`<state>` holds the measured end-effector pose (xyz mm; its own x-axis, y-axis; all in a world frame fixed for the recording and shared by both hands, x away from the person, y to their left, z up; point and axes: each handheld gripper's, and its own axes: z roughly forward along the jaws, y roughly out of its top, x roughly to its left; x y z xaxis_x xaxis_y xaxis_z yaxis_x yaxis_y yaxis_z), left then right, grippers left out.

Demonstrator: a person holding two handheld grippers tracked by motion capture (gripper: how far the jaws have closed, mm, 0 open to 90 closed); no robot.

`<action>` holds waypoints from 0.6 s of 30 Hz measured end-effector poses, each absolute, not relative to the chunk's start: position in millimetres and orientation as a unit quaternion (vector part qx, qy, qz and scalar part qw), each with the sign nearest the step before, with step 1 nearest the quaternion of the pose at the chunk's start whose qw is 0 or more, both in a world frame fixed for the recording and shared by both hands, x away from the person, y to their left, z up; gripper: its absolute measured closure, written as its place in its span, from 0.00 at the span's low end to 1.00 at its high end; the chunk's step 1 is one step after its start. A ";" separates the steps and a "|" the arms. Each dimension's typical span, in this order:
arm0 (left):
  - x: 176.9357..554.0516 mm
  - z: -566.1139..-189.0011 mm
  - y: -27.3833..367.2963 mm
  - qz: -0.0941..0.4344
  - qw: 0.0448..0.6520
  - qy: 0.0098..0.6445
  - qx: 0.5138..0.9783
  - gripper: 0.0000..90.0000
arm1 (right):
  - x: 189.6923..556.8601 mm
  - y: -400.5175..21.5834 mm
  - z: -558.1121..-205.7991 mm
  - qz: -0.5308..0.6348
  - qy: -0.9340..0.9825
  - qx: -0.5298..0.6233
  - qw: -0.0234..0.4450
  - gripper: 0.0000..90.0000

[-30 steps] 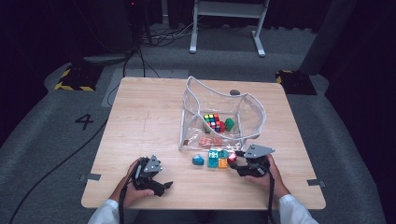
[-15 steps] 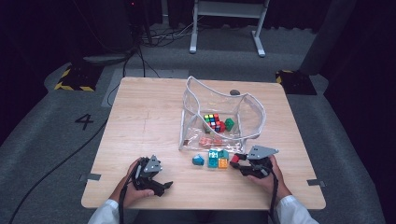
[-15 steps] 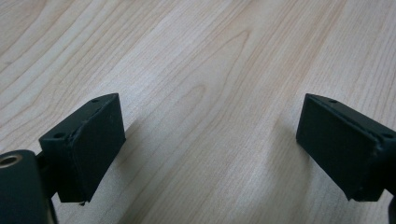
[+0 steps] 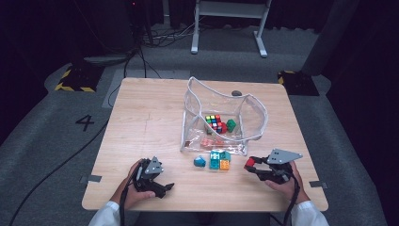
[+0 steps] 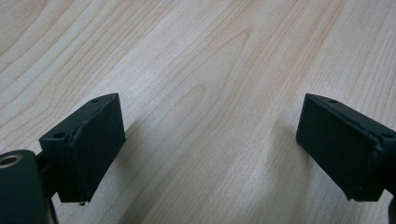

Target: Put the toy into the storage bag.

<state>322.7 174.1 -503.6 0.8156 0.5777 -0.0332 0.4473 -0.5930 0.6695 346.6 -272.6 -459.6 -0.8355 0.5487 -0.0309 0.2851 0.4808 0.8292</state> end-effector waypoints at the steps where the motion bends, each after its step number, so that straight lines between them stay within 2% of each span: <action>1: 322.7 -503.7 174.0 0.094 0.347 0.289 0.887 0.09 | 346.6 -276.8 -457.5 0.447 0.847 0.245 0.150 0.66; 18: 322.8 -503.6 174.1 0.095 0.347 0.288 0.887 0.09 | 357.8 -329.9 -392.7 0.461 0.820 0.273 0.202 0.66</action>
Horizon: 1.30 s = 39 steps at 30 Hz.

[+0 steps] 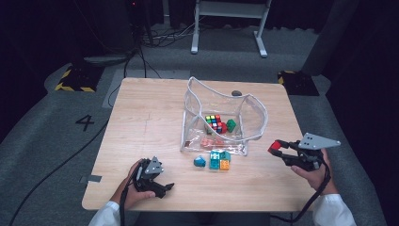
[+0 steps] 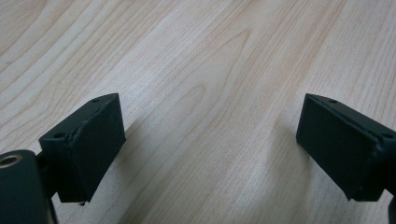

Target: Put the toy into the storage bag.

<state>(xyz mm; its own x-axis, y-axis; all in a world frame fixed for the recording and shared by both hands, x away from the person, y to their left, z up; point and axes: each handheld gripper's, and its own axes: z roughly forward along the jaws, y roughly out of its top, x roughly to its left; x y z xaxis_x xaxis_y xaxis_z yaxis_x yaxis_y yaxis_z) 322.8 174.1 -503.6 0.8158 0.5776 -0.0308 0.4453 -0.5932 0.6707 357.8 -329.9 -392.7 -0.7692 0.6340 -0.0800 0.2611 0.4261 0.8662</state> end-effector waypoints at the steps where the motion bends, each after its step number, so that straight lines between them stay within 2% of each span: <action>1: 322.7 -503.7 174.0 0.094 0.347 0.289 0.887 0.09 | 359.8 -331.2 -388.1 0.460 0.819 0.273 0.206 0.66; 5: 322.7 -503.7 174.0 0.094 0.347 0.289 0.887 0.09 | 368.1 -334.6 -367.6 0.462 0.815 0.272 0.220 0.66; 12: 322.8 -503.6 174.1 0.095 0.347 0.288 0.887 0.09 | 384.7 -331.7 -334.9 0.477 0.809 0.267 0.217 0.66; 22: 322.8 -503.6 174.1 0.095 0.347 0.288 0.887 0.09 | 418.2 -296.6 -306.5 0.454 0.829 0.244 0.217 0.66; 30: 322.5 -503.7 174.2 0.094 0.347 0.289 0.887 0.09 | 441.6 -264.5 -299.9 0.438 0.844 0.230 0.208 0.66; 39: 322.6 -503.6 174.2 0.094 0.347 0.288 0.888 0.09 | 464.9 -232.9 -313.2 0.412 0.866 0.212 0.187 0.66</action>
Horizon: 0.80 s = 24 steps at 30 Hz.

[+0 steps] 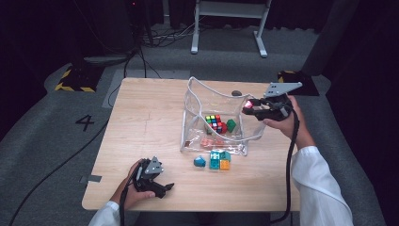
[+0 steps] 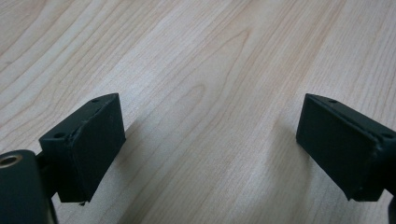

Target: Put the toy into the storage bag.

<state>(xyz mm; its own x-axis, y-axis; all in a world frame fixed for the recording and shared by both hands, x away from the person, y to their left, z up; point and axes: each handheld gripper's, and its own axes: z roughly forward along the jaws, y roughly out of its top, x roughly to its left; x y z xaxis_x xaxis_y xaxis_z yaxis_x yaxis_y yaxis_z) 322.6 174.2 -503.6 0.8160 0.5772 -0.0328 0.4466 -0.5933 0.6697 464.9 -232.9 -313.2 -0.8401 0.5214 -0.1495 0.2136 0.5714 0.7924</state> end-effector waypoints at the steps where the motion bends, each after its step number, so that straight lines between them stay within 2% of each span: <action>1: 322.6 -503.7 174.2 0.094 0.347 0.289 0.887 0.09 | 464.9 -232.9 -313.2 0.412 0.866 0.212 0.187 0.66; 15: 322.8 -503.7 174.2 0.093 0.347 0.287 0.888 0.09 | 500.0 -188.0 -343.9 0.272 0.925 0.196 0.178 0.65; 24: 322.4 -503.7 174.2 0.093 0.348 0.288 0.887 0.09 | 504.0 -191.9 -352.7 0.202 0.944 0.186 0.184 0.66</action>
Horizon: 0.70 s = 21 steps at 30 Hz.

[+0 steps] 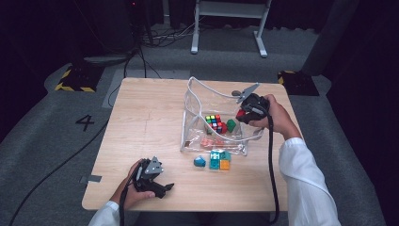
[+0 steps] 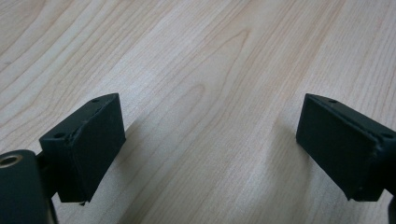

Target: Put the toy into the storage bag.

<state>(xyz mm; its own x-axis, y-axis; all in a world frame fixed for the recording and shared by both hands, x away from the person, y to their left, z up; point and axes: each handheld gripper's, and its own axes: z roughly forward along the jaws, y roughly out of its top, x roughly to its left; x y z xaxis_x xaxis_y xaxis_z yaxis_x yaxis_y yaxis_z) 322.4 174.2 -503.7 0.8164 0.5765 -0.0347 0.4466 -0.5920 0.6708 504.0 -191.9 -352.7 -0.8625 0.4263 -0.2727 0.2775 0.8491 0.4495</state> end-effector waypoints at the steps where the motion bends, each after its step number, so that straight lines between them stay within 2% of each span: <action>1: 322.4 -503.8 174.2 0.093 0.348 0.288 0.887 0.09 | 503.5 -195.6 -352.7 0.195 0.945 0.189 0.183 0.66; 12: 322.4 -503.7 174.2 0.093 0.348 0.288 0.887 0.09 | 499.7 -228.8 -349.4 0.201 0.942 0.194 0.183 0.65; 16: 322.4 -503.8 174.2 0.093 0.348 0.289 0.887 0.09 | 496.4 -226.0 -348.1 0.215 0.939 0.192 0.185 0.57; 21: 322.5 -503.8 174.2 0.093 0.348 0.288 0.887 0.09 | 489.0 -229.8 -345.8 0.252 0.929 0.201 0.181 0.55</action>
<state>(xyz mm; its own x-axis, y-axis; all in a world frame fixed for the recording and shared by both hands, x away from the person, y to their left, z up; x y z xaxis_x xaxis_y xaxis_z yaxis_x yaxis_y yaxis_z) 322.5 174.2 -503.8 0.8161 0.5767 -0.0356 0.4467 -0.5907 0.6720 489.0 -229.8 -345.8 -0.8538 0.4642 -0.2357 0.2817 0.7927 0.5407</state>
